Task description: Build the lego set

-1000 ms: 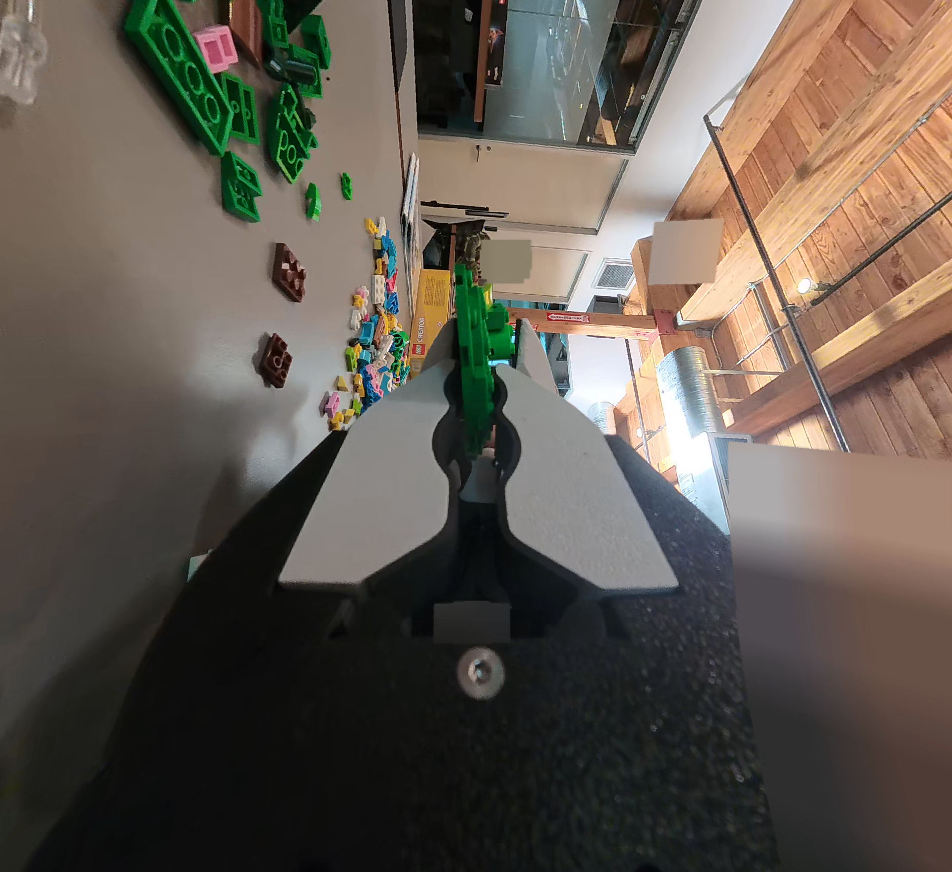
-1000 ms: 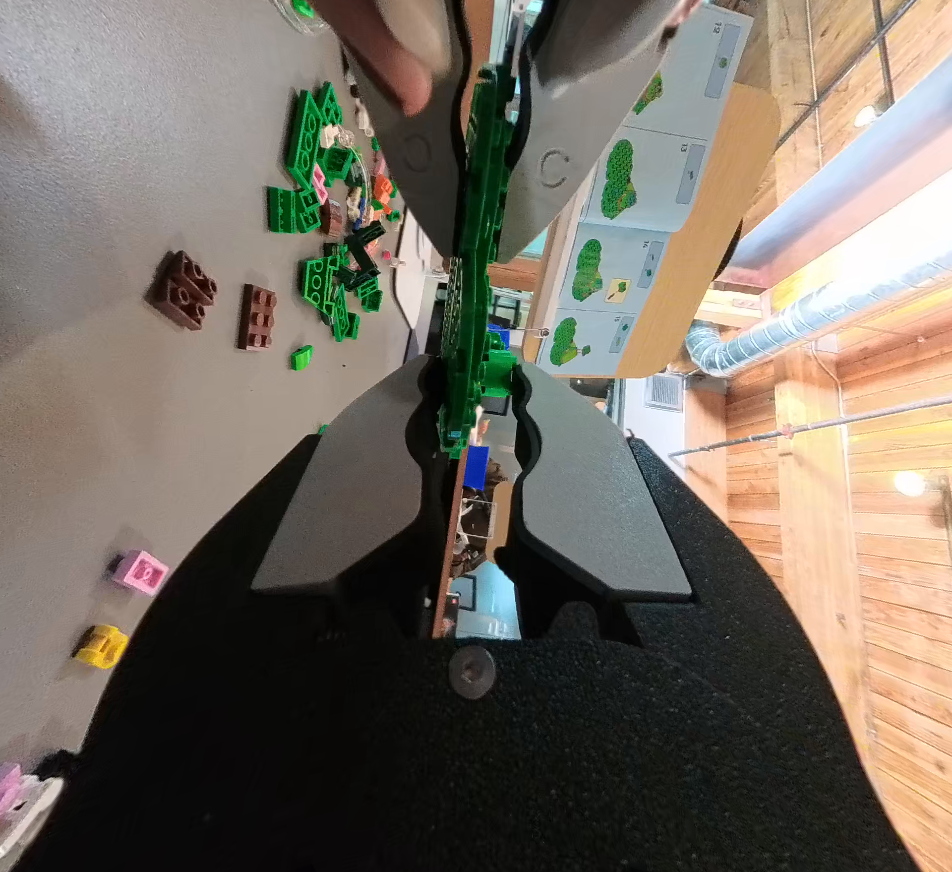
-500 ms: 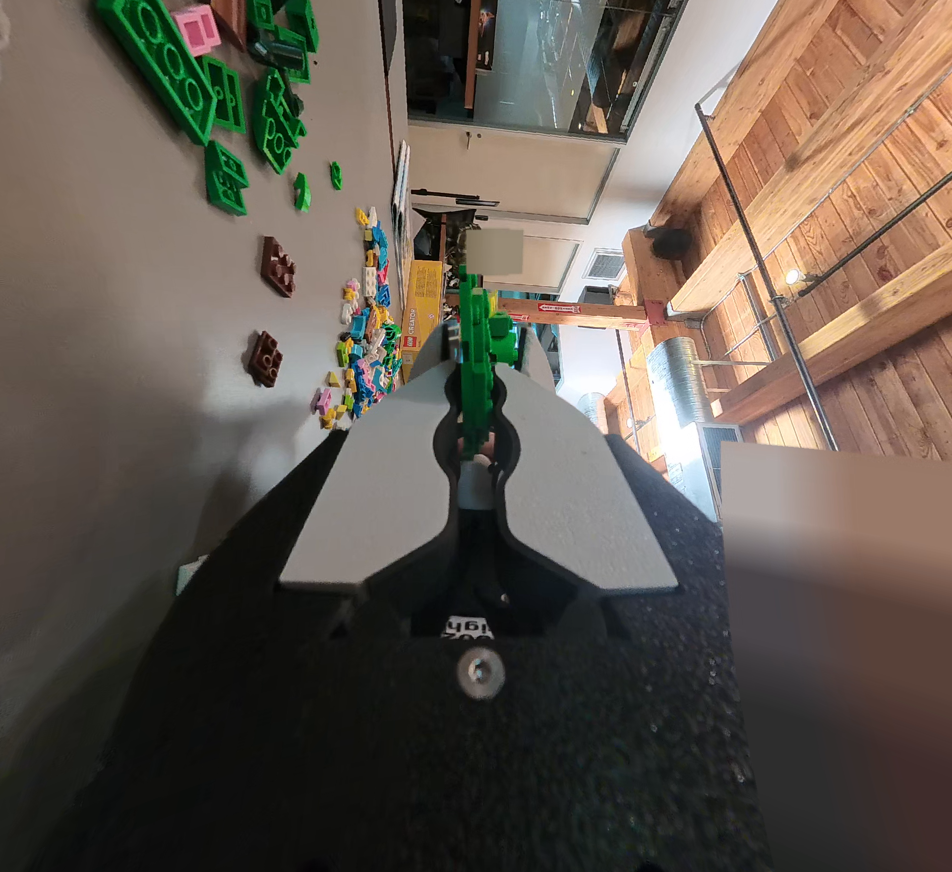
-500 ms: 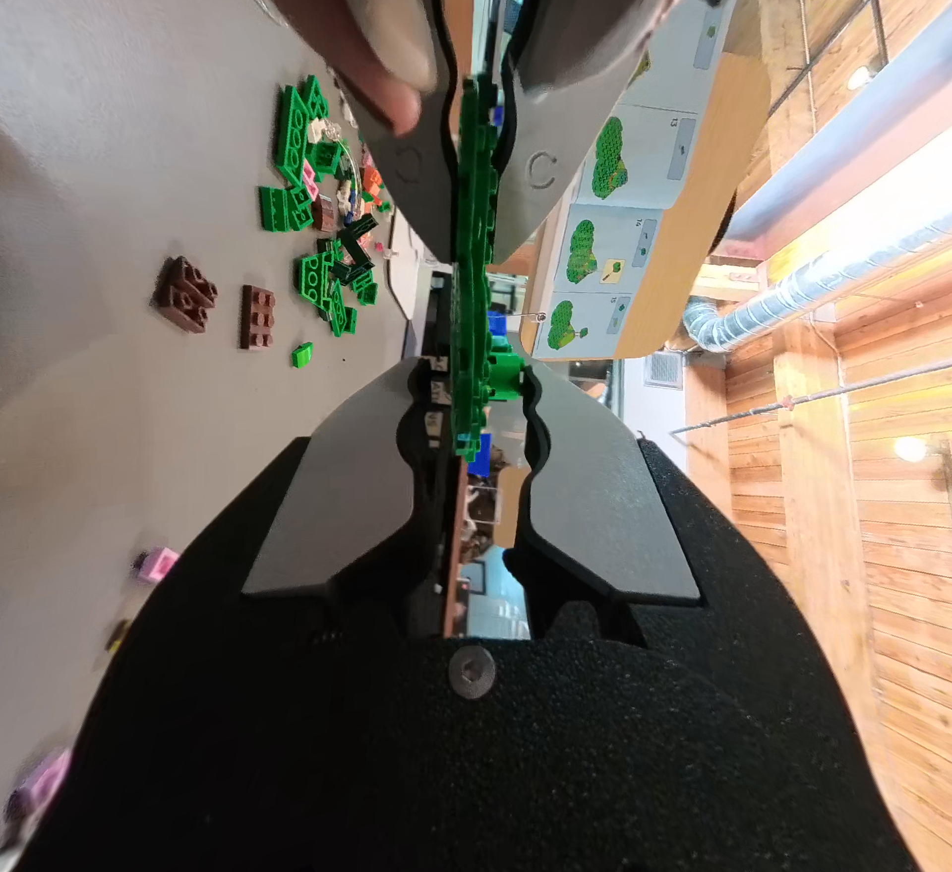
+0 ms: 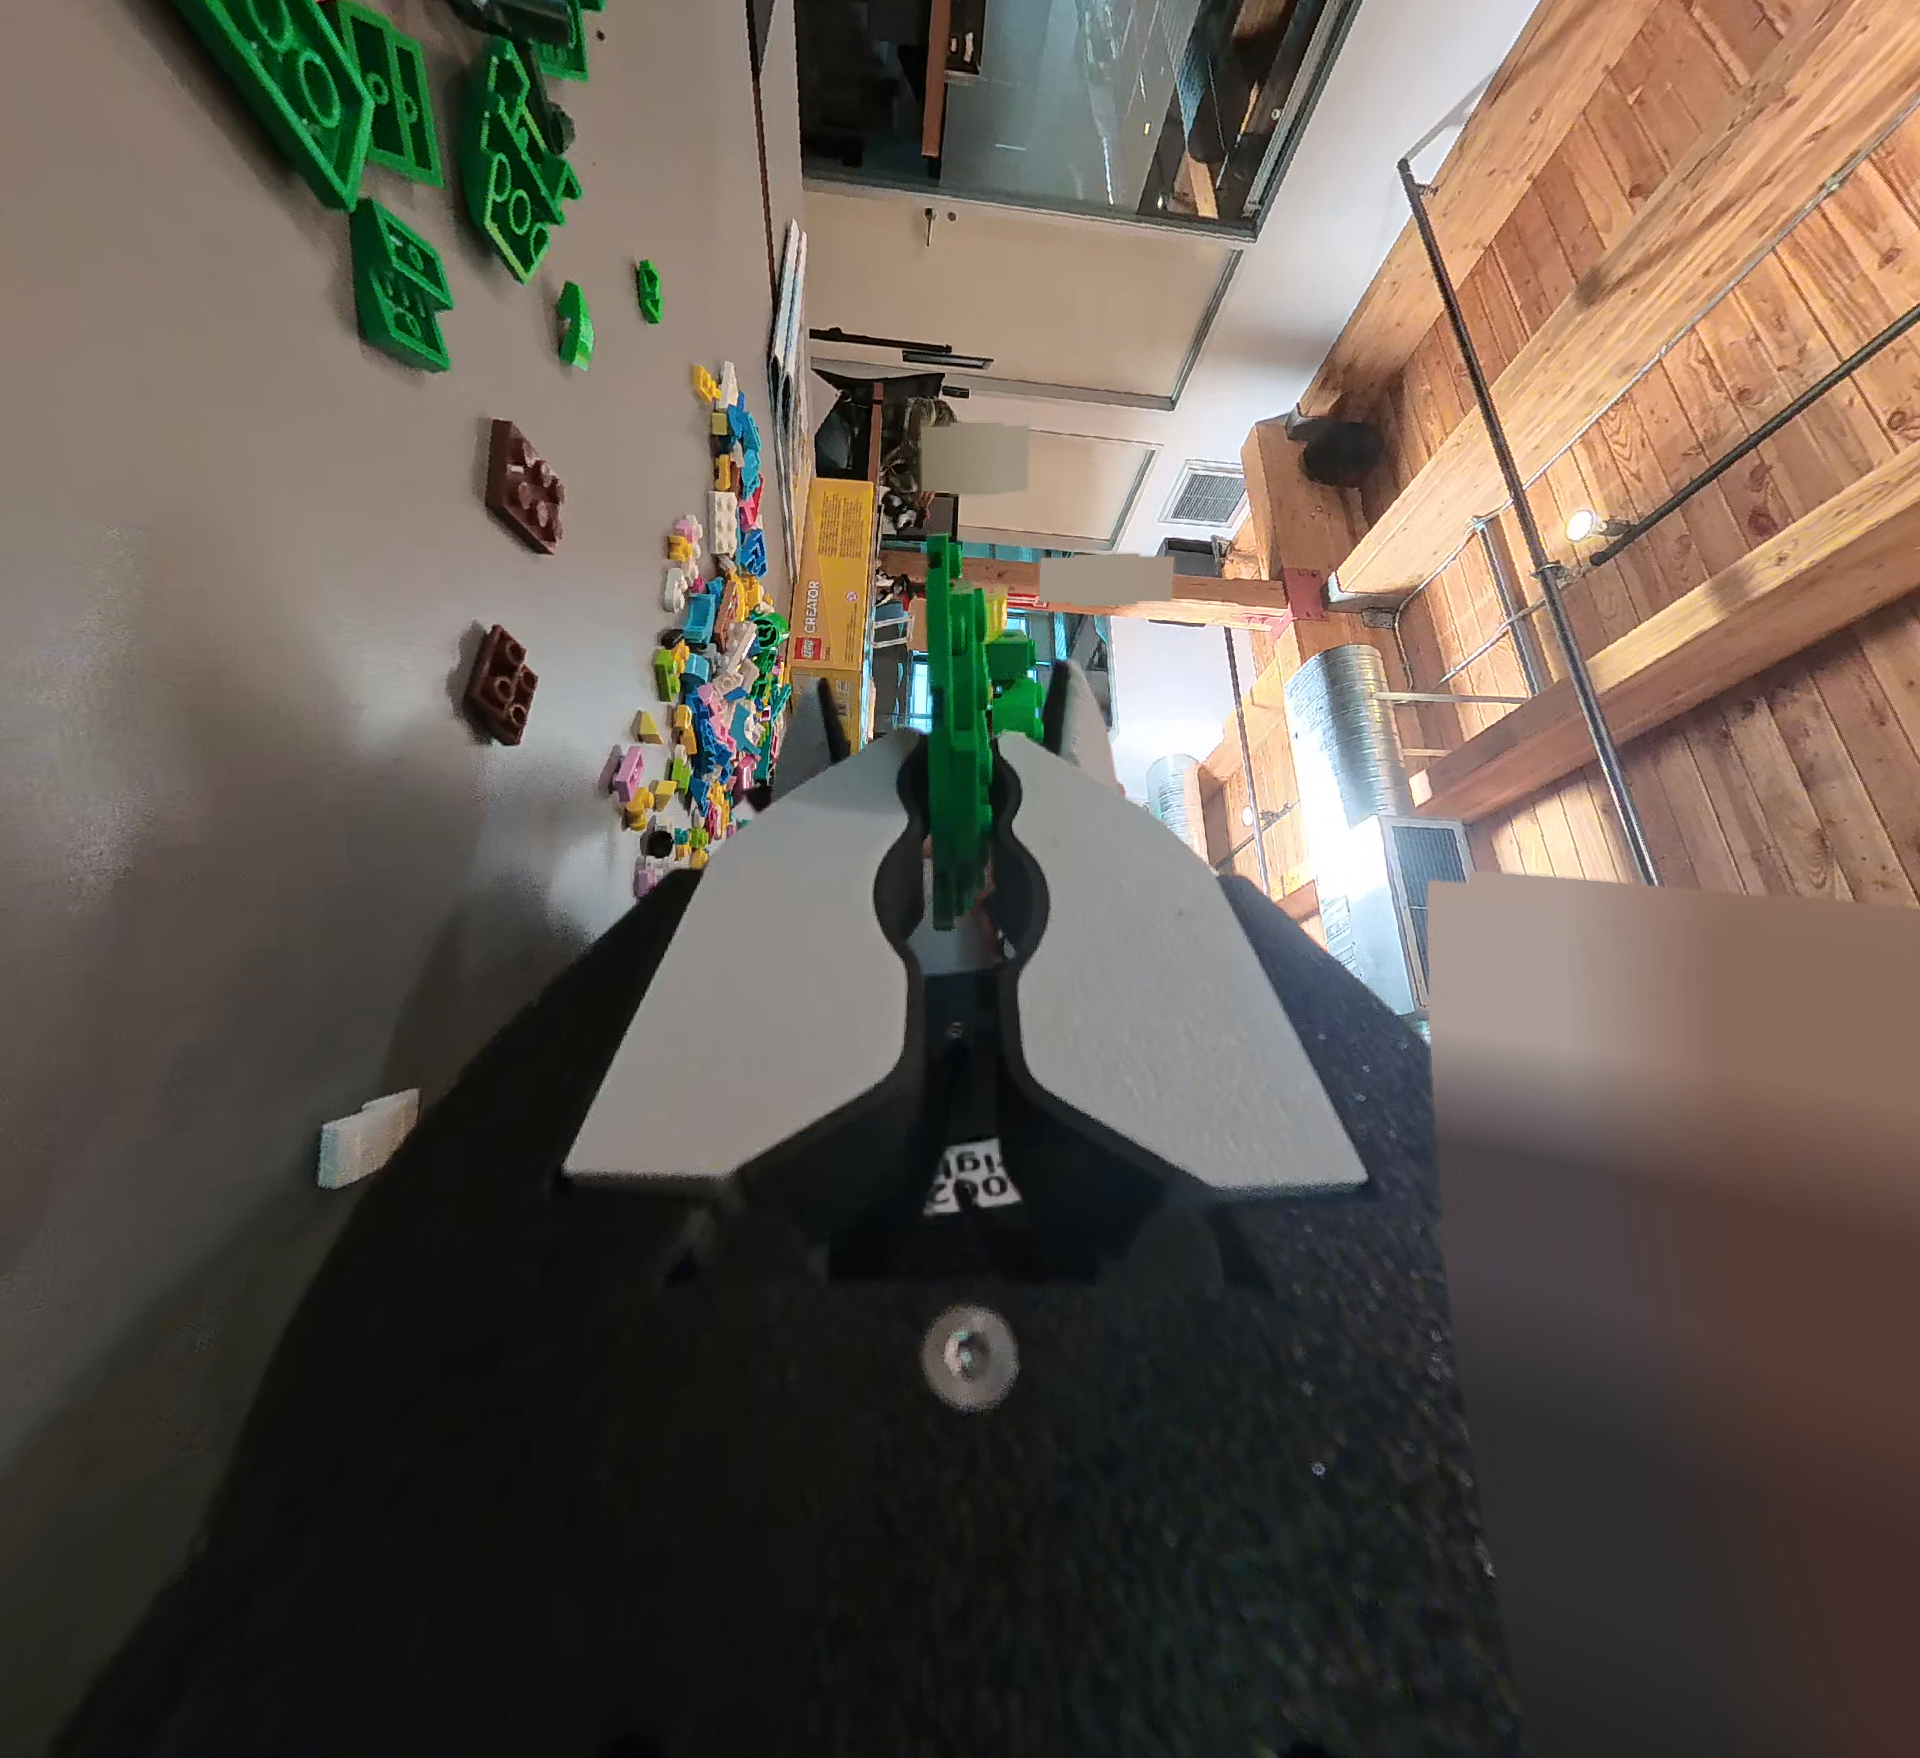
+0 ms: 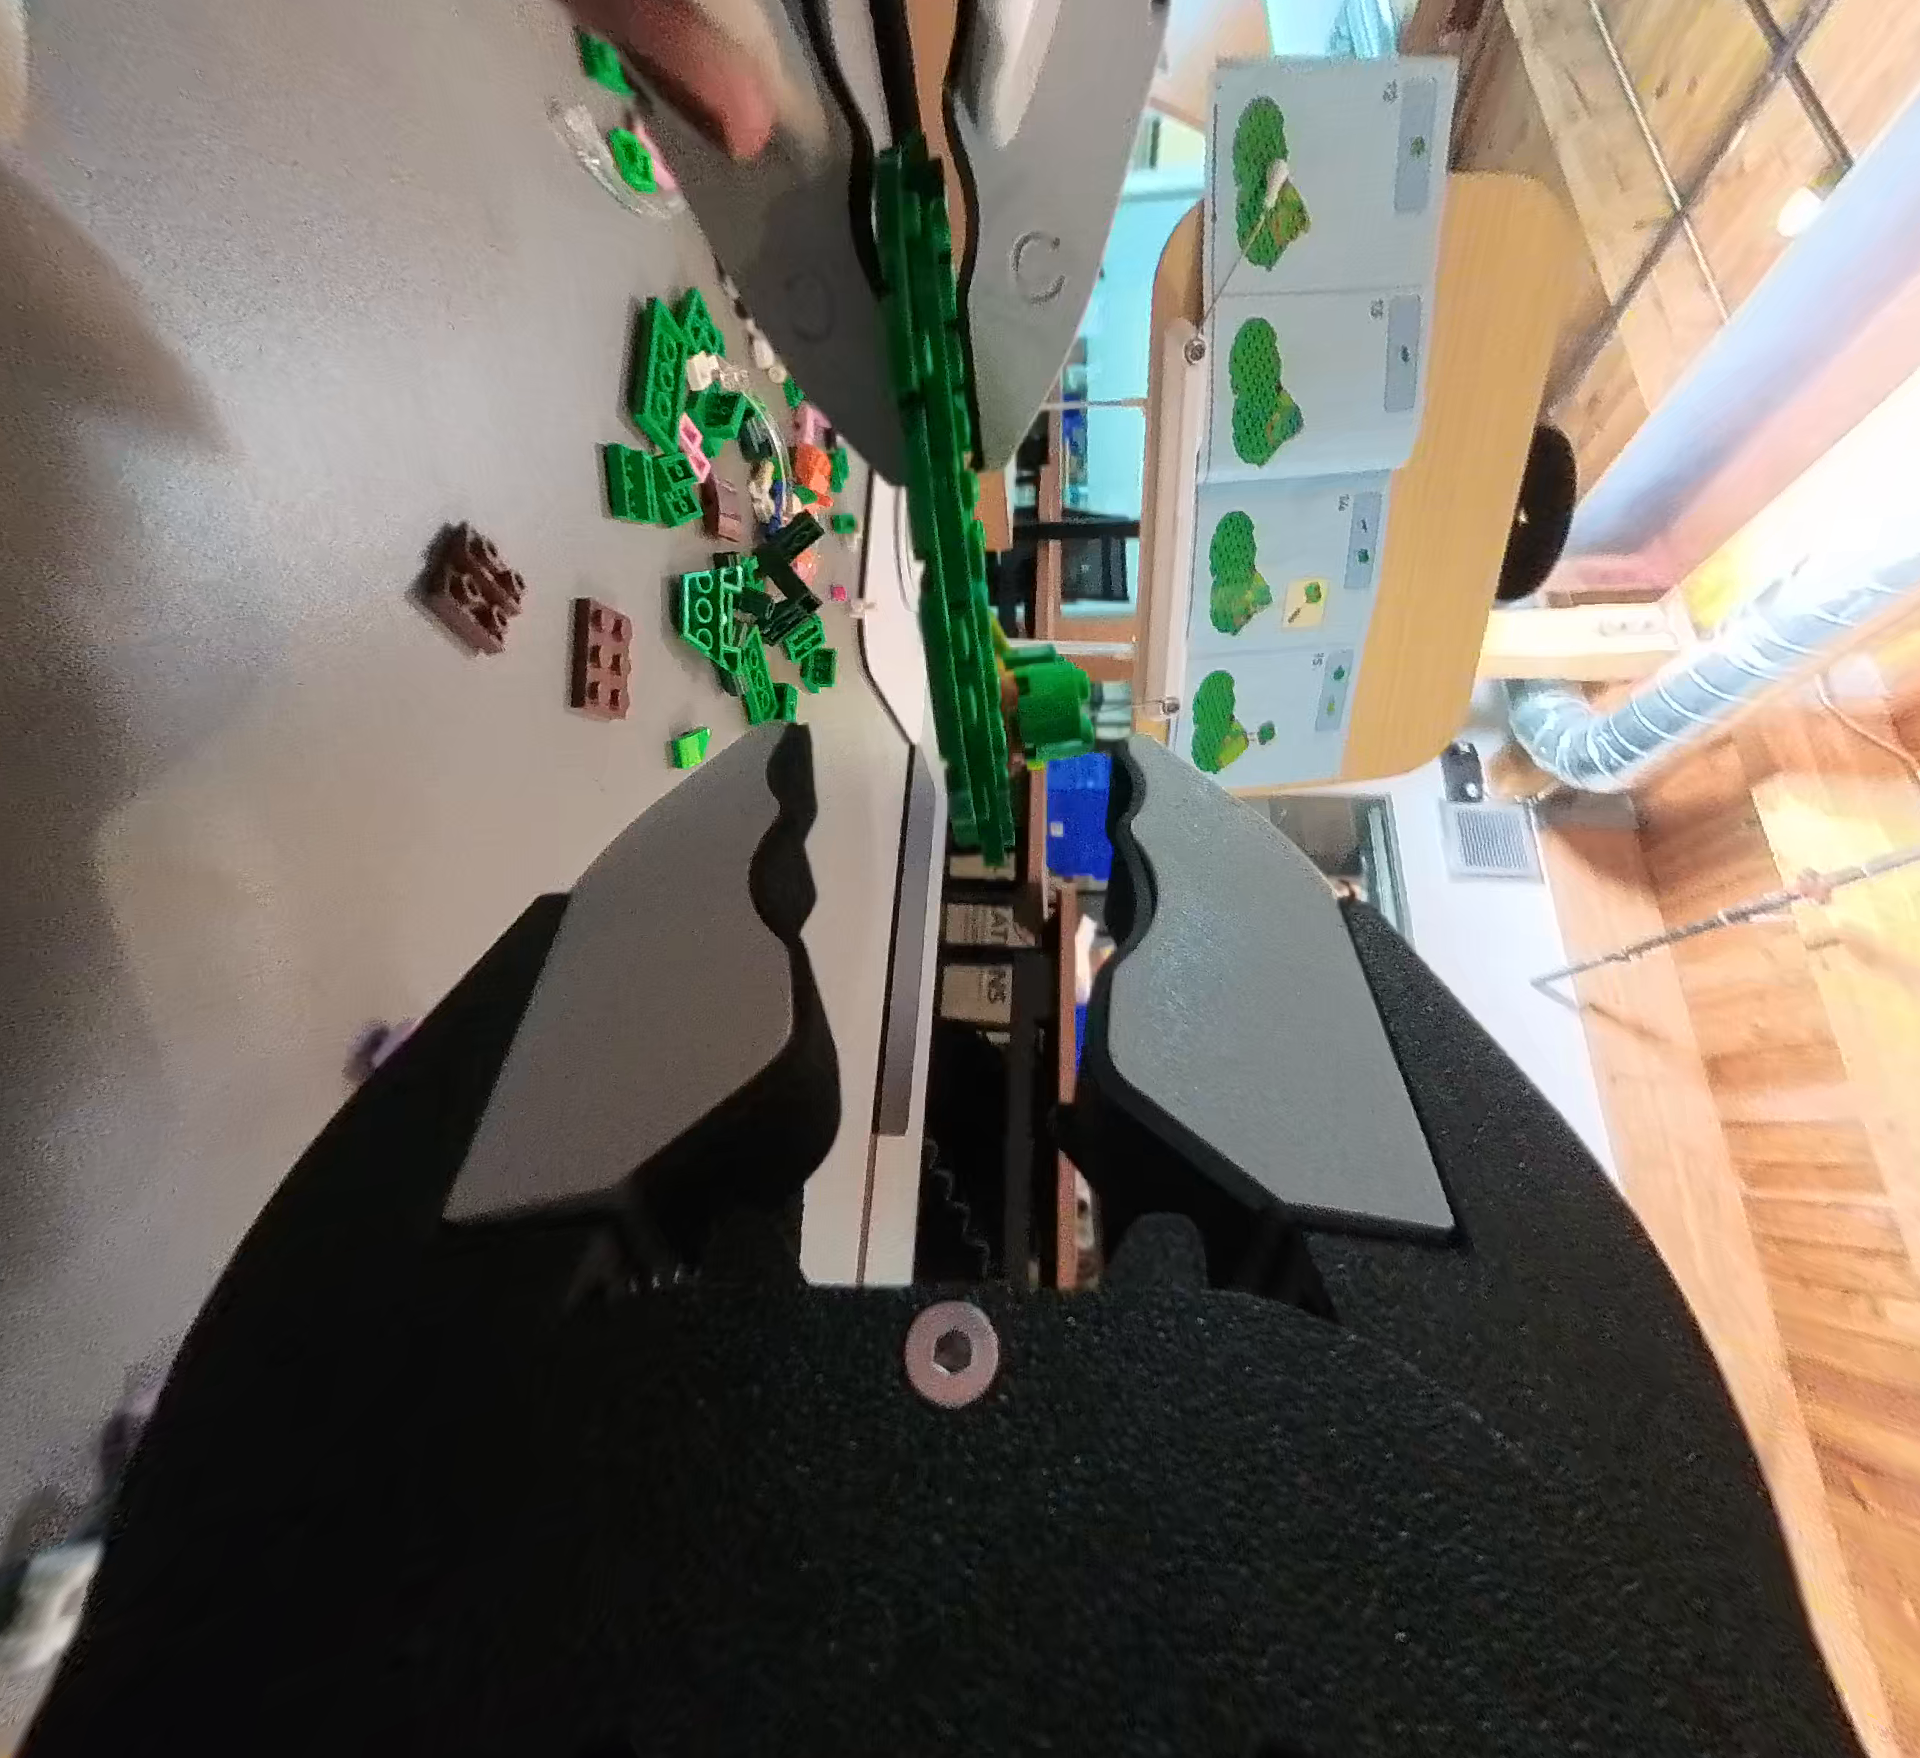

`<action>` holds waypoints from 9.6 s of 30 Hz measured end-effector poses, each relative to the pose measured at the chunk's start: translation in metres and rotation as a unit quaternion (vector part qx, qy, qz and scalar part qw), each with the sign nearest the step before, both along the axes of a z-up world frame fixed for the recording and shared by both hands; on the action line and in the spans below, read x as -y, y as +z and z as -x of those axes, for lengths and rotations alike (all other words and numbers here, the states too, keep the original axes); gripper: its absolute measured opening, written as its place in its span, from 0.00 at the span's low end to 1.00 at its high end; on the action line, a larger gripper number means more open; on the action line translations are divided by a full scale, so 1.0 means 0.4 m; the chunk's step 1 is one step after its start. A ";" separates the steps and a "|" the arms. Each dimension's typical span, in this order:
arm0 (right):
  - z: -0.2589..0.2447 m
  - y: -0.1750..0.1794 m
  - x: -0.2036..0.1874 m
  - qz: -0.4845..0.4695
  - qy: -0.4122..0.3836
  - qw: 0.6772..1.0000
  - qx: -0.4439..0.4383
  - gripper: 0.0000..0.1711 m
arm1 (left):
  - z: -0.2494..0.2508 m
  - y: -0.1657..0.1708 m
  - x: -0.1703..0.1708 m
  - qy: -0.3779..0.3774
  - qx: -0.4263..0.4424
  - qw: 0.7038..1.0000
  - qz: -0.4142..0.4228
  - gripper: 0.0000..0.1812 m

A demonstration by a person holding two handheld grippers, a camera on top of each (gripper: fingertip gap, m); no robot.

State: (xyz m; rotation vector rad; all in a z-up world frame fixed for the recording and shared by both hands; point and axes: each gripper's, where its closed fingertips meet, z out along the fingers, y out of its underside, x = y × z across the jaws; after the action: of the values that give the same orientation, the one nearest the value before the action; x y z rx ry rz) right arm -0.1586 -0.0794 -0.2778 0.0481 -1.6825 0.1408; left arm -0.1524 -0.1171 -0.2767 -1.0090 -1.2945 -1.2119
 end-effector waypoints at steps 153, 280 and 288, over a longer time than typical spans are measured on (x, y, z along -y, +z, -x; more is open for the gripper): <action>-0.003 -0.197 -0.102 0.302 0.117 0.767 0.554 0.15 | 0.005 -0.085 0.106 -0.052 -0.072 0.996 0.030 0.04; 0.146 0.029 0.096 0.500 -0.215 0.800 0.254 0.16 | 0.147 -0.022 0.072 0.150 -0.078 0.986 0.008 0.04; 0.036 0.056 0.069 0.336 -0.049 0.913 0.227 0.39 | 0.090 -0.070 0.070 0.057 -0.023 0.998 0.017 0.04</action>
State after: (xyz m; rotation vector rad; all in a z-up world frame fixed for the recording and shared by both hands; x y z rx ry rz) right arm -0.1729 -0.1072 -0.2556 -0.6303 -2.0055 0.6924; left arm -0.1885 -0.1449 -0.3046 -0.9679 -1.3219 -1.0774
